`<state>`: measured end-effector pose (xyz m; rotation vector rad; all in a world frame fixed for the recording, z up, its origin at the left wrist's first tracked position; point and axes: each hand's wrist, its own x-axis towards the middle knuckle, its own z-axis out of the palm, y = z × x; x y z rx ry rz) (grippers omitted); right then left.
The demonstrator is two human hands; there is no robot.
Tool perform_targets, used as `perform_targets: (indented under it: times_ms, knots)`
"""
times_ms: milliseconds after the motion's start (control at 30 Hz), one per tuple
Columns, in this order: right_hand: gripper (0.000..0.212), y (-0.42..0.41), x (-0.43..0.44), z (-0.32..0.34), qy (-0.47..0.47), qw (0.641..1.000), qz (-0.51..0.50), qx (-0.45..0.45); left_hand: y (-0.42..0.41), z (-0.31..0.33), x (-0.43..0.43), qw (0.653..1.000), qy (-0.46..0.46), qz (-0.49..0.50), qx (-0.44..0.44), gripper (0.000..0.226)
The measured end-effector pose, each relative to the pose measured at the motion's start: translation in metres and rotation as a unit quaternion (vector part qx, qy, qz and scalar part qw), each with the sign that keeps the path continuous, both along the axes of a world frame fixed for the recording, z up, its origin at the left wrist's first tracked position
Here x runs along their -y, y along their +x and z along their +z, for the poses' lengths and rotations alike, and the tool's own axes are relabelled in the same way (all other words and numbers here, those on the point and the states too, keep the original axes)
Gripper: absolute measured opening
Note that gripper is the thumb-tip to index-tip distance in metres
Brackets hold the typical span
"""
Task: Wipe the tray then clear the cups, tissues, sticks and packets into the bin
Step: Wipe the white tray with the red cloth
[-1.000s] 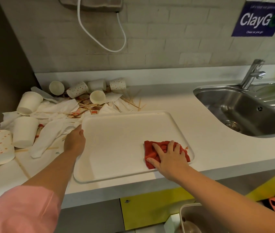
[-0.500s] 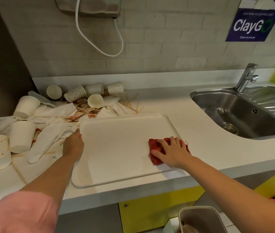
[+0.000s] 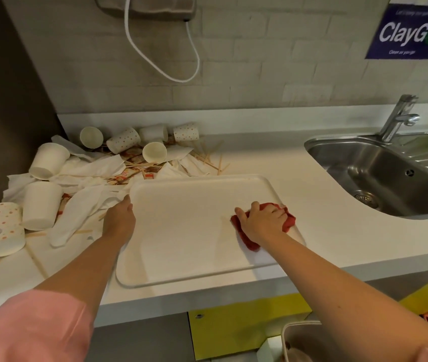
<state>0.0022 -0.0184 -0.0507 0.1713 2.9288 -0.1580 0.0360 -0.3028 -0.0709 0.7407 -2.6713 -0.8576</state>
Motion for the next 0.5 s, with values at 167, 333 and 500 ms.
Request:
perform_targets:
  times_ms: [167,333,500]
  knots:
    - [0.054,-0.02,-0.005,-0.015,-0.014,0.991,0.076,-0.106,0.001,0.001,-0.002,1.0,0.014,0.008,-0.016,0.039]
    - [0.057,-0.047,-0.019,-0.009,-0.079,0.976,0.167,-0.117,0.004,0.003,-0.005,0.999,0.016,0.011,-0.037,0.038]
    - [0.062,-0.056,-0.014,-0.001,-0.055,0.979,0.13,-0.145,0.005,0.007,-0.008,0.998,0.03,0.022,-0.043,0.039]
